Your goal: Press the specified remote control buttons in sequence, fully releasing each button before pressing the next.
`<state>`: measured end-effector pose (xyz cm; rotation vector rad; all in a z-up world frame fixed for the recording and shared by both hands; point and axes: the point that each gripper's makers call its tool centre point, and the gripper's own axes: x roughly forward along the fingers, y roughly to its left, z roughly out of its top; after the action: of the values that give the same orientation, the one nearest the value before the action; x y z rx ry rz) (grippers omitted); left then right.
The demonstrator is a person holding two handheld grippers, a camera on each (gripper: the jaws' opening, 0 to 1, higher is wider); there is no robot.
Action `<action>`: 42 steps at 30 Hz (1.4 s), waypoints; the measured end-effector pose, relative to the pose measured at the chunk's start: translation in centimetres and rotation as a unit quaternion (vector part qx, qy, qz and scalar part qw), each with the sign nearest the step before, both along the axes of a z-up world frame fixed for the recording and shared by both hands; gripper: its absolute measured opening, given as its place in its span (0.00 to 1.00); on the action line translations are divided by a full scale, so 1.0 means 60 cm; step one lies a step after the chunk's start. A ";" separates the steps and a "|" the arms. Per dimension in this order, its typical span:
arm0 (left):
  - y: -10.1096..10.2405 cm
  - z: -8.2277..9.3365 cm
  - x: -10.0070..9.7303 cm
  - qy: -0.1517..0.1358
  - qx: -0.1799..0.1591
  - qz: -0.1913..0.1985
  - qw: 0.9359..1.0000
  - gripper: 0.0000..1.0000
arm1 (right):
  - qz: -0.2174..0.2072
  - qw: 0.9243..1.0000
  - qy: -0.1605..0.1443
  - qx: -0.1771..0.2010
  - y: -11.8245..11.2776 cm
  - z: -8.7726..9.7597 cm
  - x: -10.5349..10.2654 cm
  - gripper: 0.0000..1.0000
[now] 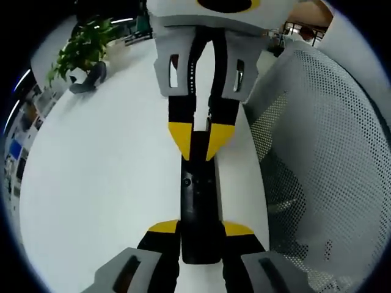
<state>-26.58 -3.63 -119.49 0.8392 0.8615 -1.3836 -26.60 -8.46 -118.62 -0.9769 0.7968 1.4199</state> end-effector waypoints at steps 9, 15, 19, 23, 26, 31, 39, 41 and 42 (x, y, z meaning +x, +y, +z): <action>0.001 0.001 -0.001 -0.001 -0.026 0.007 1.000 0.24 | -0.066 0.985 0.011 0.157 -0.001 0.010 0.001 0.06; 0.000 0.000 0.001 0.000 -0.034 0.005 0.999 0.24 | -0.029 0.988 -0.006 0.150 0.005 0.011 -0.001 0.06; -0.001 -0.001 0.002 0.000 -0.037 0.004 0.999 0.24 | 0.024 0.993 -0.021 0.118 0.009 0.009 -0.003 0.05; -0.001 -0.002 0.003 0.000 -0.039 0.006 0.999 0.24 | 0.033 0.997 -0.008 0.064 0.010 0.006 -0.003 0.05; -0.001 -0.002 0.003 0.001 -0.038 0.005 0.999 0.24 | -0.011 0.999 0.020 0.037 0.011 0.004 0.001 0.04; -0.001 -0.003 0.004 0.001 -0.038 0.008 0.999 0.24 | -0.126 0.988 0.066 0.059 0.015 0.005 0.007 0.04; -0.002 -0.002 0.004 0.000 -0.044 0.016 0.999 0.24 | 0.012 0.995 -0.043 0.086 0.020 0.006 -0.007 0.00; -0.002 -0.002 0.004 0.000 -0.045 0.016 0.999 0.24 | 0.036 0.995 -0.054 0.078 0.020 0.005 -0.007 0.00; -0.002 -0.002 0.004 0.000 -0.045 0.016 0.999 0.24 | 0.030 0.995 -0.048 0.078 0.019 0.005 -0.007 0.00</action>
<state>-26.36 -3.74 -119.59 0.7545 0.8033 -1.3839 -27.00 -7.30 -118.30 -0.9484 0.5813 1.4516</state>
